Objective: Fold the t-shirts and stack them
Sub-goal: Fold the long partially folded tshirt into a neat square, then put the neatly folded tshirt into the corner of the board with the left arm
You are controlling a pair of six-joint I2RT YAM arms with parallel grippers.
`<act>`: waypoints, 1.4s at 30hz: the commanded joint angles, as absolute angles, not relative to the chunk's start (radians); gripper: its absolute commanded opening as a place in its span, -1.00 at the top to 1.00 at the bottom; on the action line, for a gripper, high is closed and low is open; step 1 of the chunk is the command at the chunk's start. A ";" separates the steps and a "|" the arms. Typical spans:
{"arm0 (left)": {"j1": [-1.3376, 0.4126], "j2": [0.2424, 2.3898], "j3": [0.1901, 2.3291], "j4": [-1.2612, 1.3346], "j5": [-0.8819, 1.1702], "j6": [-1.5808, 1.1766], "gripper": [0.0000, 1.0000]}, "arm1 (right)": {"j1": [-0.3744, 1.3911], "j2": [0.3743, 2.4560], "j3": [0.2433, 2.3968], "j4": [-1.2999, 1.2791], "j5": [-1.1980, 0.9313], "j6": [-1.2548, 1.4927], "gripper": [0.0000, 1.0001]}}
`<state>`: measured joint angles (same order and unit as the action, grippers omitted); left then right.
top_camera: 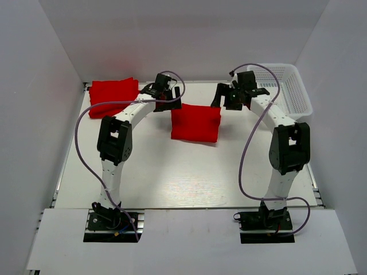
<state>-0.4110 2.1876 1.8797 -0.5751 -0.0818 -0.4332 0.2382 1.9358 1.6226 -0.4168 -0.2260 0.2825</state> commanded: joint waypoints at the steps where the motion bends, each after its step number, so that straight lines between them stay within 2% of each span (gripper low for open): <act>1: -0.417 2.117 1.855 -0.548 0.017 -0.357 -1.00 | 0.242 1.855 1.531 -0.362 -0.349 0.224 -0.81; 6: -0.417 2.164 1.845 -0.537 0.052 -0.338 -1.00 | 0.244 1.920 1.548 -0.307 -0.555 0.189 -0.78; 17: -0.417 2.296 1.899 -0.517 0.063 -0.319 -1.00 | 0.244 2.239 1.696 -0.287 -0.618 0.149 -0.75; 21: -0.417 2.310 1.888 -0.473 0.078 -0.301 -1.00 | 0.247 2.261 1.675 -0.235 -0.632 0.140 -0.75; 24: -0.417 2.310 1.849 -0.422 0.142 -0.290 -1.00 | 0.247 2.224 1.658 -0.241 -0.608 0.127 -0.78; 29: -0.417 2.301 1.829 -0.422 0.143 -0.290 -1.00 | 0.247 2.126 1.654 -0.253 -0.574 0.135 -0.81; 35: -0.417 2.200 1.689 -0.422 0.112 -0.313 -1.00 | 0.244 1.955 1.643 -0.255 -0.531 0.164 -0.81; 42: -0.426 2.121 1.580 -0.368 0.074 -0.356 -1.00 | 0.247 1.766 1.508 -0.227 -0.454 0.183 -0.81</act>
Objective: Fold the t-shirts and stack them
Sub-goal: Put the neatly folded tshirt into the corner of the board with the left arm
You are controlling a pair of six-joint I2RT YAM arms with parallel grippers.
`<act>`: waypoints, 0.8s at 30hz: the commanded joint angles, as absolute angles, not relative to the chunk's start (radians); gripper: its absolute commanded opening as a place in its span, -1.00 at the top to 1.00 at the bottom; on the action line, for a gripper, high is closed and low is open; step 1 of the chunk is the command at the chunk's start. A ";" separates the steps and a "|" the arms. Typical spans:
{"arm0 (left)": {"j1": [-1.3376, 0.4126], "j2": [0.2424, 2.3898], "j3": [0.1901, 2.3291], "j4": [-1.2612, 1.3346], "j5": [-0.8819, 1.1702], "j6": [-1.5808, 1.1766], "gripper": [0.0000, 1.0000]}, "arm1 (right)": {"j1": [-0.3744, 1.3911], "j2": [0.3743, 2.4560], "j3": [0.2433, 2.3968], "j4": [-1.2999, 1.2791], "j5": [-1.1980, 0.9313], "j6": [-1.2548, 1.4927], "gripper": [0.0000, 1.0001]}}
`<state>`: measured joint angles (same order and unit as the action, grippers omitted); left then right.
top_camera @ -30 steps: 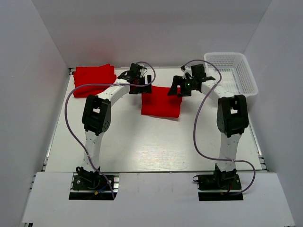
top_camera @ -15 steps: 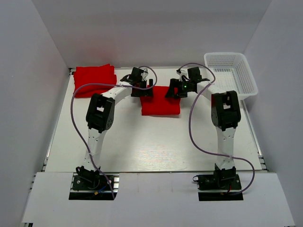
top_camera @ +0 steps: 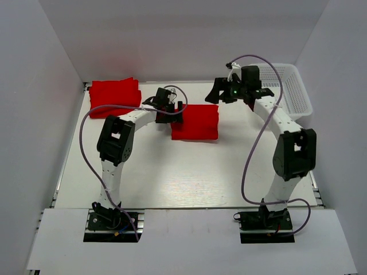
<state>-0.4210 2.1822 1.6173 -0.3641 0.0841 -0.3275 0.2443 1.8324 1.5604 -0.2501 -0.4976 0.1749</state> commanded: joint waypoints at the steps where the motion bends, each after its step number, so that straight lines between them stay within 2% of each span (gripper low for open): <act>1: -0.426 2.121 1.580 -0.368 0.074 -0.356 -1.00 | 0.245 1.747 1.476 -0.219 -0.450 0.186 -0.81; 7: -0.436 2.198 1.634 -0.368 0.146 -0.356 -1.00 | 0.242 1.576 1.324 -0.210 -0.353 0.189 -0.81; 9: -0.454 2.209 1.625 -0.356 0.169 -0.345 -0.86 | 0.241 1.551 1.293 -0.213 -0.328 0.189 -0.81; 12: -0.475 2.220 1.624 -0.345 0.178 -0.322 -0.76 | 0.241 1.506 1.253 -0.216 -0.285 0.187 -0.81; 15: -0.498 2.229 1.624 -0.356 0.167 -0.310 -0.52 | 0.239 1.480 1.241 -0.225 -0.232 0.176 -0.81; 16: -0.499 2.229 1.624 -0.356 0.167 -0.295 -0.32 | 0.241 1.468 1.241 -0.233 -0.226 0.176 -0.81; 18: -0.509 2.240 1.637 -0.368 0.138 -0.295 -0.08 | 0.239 1.459 1.232 -0.233 -0.195 0.175 -0.81; 19: -0.509 2.252 1.658 -0.377 0.127 -0.295 0.16 | 0.239 1.450 1.229 -0.233 -0.186 0.175 -0.81; 20: -0.509 2.252 1.672 -0.377 0.127 -0.295 0.31 | 0.239 1.442 1.224 -0.236 -0.164 0.176 -0.81; 23: -0.509 2.279 1.735 -0.417 0.115 -0.295 1.00 | 0.238 1.421 1.216 -0.250 -0.129 0.179 -0.81; 24: -0.509 2.279 1.747 -0.426 0.115 -0.295 1.00 | 0.238 1.416 1.216 -0.253 -0.127 0.178 -0.81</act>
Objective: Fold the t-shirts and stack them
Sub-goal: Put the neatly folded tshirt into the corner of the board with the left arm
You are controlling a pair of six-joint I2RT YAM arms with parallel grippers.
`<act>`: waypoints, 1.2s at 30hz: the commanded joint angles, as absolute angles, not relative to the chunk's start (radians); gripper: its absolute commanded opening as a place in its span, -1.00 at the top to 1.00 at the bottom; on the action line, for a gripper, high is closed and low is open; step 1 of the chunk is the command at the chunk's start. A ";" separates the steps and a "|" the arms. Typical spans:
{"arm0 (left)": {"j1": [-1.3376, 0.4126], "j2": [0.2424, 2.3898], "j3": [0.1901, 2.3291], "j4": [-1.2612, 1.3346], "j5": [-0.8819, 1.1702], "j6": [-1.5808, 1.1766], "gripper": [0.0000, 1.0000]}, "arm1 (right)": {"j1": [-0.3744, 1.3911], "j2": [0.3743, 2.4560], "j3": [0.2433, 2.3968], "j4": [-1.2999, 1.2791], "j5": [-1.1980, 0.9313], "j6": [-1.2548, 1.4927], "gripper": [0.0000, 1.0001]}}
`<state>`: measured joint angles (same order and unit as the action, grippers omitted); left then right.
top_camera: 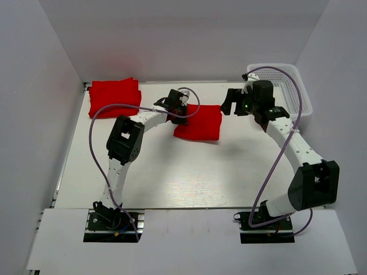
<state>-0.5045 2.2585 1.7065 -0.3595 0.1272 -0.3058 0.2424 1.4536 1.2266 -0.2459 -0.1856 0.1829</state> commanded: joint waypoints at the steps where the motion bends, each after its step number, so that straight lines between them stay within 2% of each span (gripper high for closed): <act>1: -0.500 2.264 1.756 -0.426 0.104 -0.295 1.00 | 0.235 1.392 1.203 -0.256 -0.120 0.179 -0.81; 6: -0.469 2.135 1.721 -0.347 0.077 -0.224 1.00 | 0.236 1.324 1.151 -0.253 -0.107 0.189 -0.81; 13: -0.434 2.066 1.844 -0.439 0.052 -0.101 1.00 | 0.238 1.253 1.089 -0.230 -0.086 0.201 -0.81; 23: -0.330 2.160 2.169 -0.656 0.063 0.169 1.00 | 0.239 1.244 1.101 -0.213 -0.071 0.210 -0.81; 27: -0.304 2.169 2.214 -0.678 0.095 0.276 1.00 | 0.238 1.246 1.109 -0.213 -0.055 0.206 -0.81; 36: -0.247 2.169 2.279 -0.678 0.018 0.380 1.00 | 0.238 1.276 1.134 -0.219 -0.052 0.213 -0.81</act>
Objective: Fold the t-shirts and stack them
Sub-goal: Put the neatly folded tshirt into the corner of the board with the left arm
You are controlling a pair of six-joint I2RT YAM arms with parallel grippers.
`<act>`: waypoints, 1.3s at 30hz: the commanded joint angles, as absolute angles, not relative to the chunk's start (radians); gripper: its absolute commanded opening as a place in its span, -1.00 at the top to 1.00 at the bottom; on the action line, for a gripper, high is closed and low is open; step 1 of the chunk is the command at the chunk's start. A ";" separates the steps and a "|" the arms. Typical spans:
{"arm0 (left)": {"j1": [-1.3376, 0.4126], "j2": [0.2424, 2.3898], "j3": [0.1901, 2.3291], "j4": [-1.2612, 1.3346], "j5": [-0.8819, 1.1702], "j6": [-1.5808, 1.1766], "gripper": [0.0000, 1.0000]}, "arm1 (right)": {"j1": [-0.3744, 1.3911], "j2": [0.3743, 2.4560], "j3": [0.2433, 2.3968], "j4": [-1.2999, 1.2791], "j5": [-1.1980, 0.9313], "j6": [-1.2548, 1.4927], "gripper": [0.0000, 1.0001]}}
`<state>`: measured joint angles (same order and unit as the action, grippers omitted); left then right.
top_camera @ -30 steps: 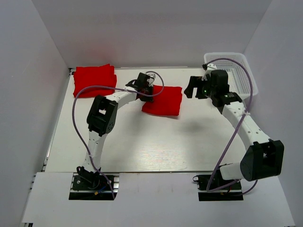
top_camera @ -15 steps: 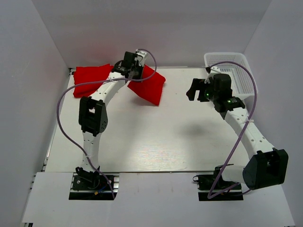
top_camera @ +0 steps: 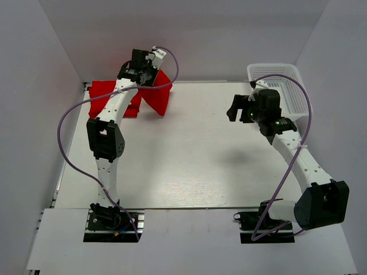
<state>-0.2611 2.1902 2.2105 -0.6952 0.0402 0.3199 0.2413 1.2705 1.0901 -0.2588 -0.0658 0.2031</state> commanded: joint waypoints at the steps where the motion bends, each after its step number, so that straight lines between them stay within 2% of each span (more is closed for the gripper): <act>1: -0.235 2.169 2.279 -0.678 0.018 0.391 1.00 | 0.238 1.281 1.143 -0.219 -0.057 0.213 -0.81; 13: -0.137 2.140 2.264 -0.640 0.052 0.400 1.00 | 0.241 1.330 1.178 -0.225 -0.089 0.233 -0.81; 29: -0.034 2.140 2.316 -0.565 0.057 0.278 1.00 | 0.242 1.404 1.236 -0.216 -0.121 0.270 -0.81; 39: 0.046 2.140 2.218 -0.546 0.067 0.259 1.00 | 0.241 1.428 1.258 -0.229 -0.126 0.290 -0.81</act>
<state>0.0212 2.1914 2.2353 -0.5915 0.0620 0.2779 0.2424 1.4181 1.2072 -0.2588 -0.1184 0.2802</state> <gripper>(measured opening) 0.159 0.904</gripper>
